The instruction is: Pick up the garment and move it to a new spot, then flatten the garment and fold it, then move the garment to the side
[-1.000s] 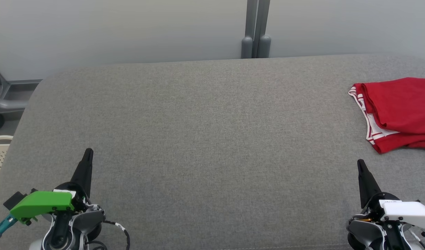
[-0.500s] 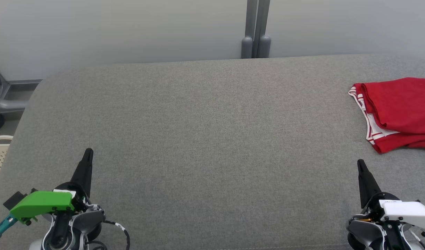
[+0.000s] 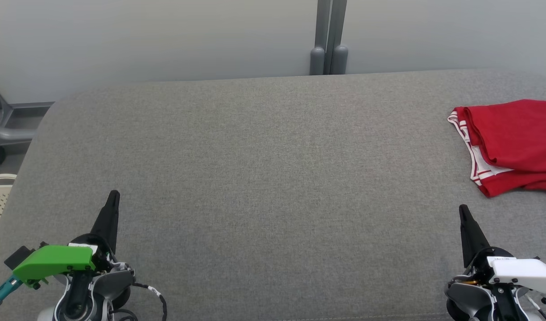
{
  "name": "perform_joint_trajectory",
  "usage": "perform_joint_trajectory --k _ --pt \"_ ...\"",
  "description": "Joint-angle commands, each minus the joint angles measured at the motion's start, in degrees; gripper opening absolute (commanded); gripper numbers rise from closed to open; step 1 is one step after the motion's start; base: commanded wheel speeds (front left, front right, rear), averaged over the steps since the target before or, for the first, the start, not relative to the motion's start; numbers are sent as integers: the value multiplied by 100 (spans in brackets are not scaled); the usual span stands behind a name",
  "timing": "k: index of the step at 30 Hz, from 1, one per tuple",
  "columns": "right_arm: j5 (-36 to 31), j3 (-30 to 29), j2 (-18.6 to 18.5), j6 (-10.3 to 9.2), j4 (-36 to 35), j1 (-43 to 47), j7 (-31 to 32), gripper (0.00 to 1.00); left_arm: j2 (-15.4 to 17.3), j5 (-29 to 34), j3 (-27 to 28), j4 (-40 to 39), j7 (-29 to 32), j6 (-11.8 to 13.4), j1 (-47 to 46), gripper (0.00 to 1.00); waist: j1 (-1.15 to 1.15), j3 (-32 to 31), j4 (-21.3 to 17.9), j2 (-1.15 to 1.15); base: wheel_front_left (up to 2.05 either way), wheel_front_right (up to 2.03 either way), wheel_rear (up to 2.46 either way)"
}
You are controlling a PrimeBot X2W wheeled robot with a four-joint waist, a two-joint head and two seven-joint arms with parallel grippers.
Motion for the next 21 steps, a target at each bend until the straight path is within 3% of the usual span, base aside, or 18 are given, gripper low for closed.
perform_joint_trajectory --k 1,21 --pt "5 -9 -24 2 -24 61 16 0 9 -66 10 -19 19 -32 -77 0 0 0 0 0 0 0 0" --pt "5 -9 -24 2 -24 61 16 0 9 -66 10 -19 18 -32 -77 0 0 0 0 0 0 0 0"
